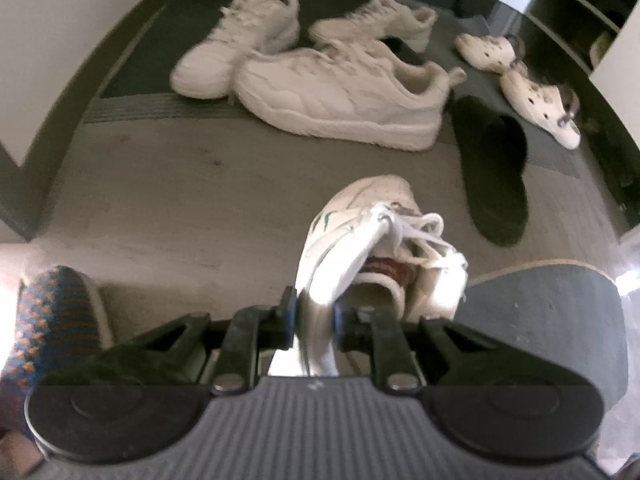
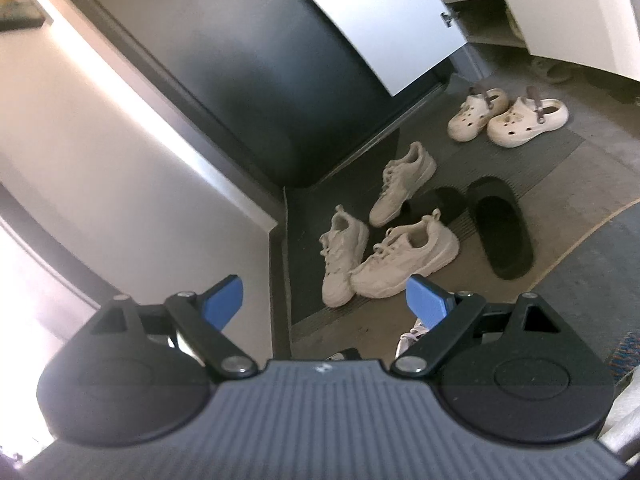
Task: Organize scattered shoes
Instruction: 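Lift the white sneaker with the left gripper and carry it across the mat, then set the sneaker down and open the left gripper, then close the right gripper on the heel of the red-tagged white sneaker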
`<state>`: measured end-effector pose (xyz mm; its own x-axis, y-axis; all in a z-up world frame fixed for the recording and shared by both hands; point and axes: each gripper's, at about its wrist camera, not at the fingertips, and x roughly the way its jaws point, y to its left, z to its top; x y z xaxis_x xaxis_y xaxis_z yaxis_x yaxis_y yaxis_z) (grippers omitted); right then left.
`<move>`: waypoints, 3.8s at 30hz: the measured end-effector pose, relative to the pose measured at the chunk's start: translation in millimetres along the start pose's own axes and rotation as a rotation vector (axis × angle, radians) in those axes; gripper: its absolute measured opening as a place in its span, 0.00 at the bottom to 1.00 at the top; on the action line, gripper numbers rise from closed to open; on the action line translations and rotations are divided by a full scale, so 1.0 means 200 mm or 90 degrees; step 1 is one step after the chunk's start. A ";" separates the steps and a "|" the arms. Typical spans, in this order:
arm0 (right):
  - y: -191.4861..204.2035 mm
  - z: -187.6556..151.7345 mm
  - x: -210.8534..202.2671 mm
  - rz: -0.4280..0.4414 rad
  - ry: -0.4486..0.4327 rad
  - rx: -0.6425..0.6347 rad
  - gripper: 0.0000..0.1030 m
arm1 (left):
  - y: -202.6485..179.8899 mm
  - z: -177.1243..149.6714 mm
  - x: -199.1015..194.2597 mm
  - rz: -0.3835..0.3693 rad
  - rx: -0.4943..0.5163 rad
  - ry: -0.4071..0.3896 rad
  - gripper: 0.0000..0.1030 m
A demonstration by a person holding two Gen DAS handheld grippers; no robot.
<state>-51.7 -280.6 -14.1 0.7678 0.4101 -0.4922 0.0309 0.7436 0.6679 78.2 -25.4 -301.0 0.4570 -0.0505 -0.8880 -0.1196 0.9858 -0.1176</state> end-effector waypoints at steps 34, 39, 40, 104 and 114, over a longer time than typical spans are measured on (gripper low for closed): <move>0.22 -0.10 0.13 -0.055 -0.016 -0.131 0.88 | 0.22 -0.04 -0.38 0.103 0.046 -0.039 0.72; 0.27 -0.08 0.12 -0.090 -0.073 -0.164 0.88 | 0.19 0.04 -0.79 0.114 0.073 -0.070 0.81; 0.27 -0.08 0.12 -0.093 -0.082 -0.160 0.88 | 0.19 0.08 -0.92 0.117 0.074 -0.087 0.85; -0.17 -1.23 1.96 -0.079 0.181 -0.241 0.32 | 0.60 0.97 -1.76 -0.047 -0.154 -0.235 1.00; -0.07 -1.41 2.04 -0.082 0.278 -0.225 0.38 | 0.62 0.98 -1.70 -0.022 -0.160 -0.222 1.00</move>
<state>80.6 24.9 -381.4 0.4337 0.4288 -0.7925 -0.1671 0.9025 0.3969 80.7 145.6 72.5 0.7300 0.0176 -0.6832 -0.2905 0.9129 -0.2869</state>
